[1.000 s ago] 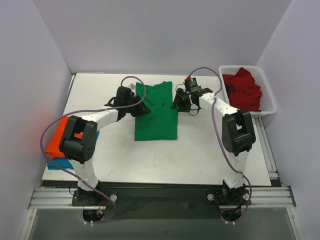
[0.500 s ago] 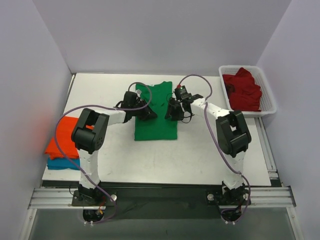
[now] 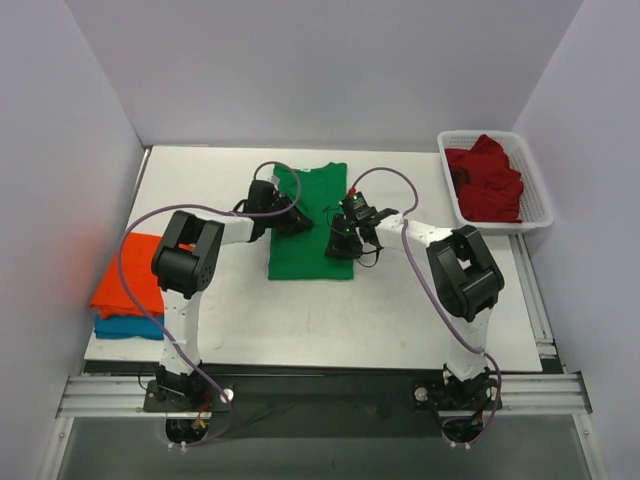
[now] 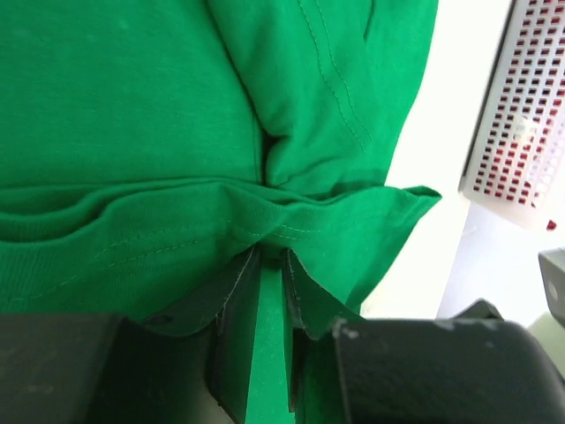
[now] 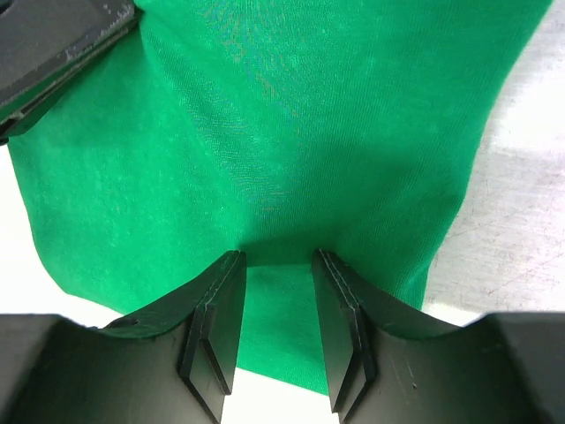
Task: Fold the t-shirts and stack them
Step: Fold the folded rectangular tshirt in 1/3 of the way
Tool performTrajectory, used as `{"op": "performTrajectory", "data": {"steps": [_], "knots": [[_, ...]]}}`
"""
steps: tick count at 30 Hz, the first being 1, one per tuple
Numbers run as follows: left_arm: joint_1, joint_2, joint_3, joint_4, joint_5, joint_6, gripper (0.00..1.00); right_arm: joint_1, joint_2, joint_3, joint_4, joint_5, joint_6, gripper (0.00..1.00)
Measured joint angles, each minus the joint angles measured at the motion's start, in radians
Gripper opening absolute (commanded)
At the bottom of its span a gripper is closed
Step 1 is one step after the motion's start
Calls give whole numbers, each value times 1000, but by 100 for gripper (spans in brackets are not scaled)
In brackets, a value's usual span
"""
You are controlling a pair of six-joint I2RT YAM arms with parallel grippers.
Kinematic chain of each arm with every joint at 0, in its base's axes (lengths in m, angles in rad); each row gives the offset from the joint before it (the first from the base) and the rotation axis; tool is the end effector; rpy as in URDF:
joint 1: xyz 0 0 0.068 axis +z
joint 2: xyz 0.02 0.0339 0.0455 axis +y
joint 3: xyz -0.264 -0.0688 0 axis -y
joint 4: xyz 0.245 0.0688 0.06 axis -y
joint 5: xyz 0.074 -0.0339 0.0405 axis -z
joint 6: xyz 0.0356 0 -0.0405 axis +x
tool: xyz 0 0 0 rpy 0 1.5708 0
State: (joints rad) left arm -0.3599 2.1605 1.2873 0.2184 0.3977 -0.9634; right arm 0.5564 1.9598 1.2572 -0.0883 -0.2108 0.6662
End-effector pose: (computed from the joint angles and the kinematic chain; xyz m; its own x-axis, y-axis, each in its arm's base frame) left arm 0.4209 -0.1731 0.1186 -0.8280 -0.4973 -0.2590 -0.1186 0.6068 -0.7859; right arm 0.3547 0.2294 0.1679 -0.8710 0.1699 -0.4609 -0.1311 0.8238 0.5515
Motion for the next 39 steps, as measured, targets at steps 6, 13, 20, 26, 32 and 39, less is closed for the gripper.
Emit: {"op": "performTrajectory", "data": {"steps": [6,13,20,26,32,39], "knots": [[-18,-36,-61,27,-64,-8,27,16,-61,-95,58,32,8,38],[-63,-161,-261,102,-121,-21,27,51,-192,-265,88,73,18,37],[-144,-311,-470,158,-178,-21,27,137,-355,-459,124,119,65,37],[-219,-476,-619,97,-219,4,28,265,-516,-613,118,156,140,38],[-218,-671,-658,-114,-271,61,34,307,-687,-708,49,183,206,38],[-212,-918,-664,-321,-404,69,41,299,-938,-717,-61,264,228,38]]}}
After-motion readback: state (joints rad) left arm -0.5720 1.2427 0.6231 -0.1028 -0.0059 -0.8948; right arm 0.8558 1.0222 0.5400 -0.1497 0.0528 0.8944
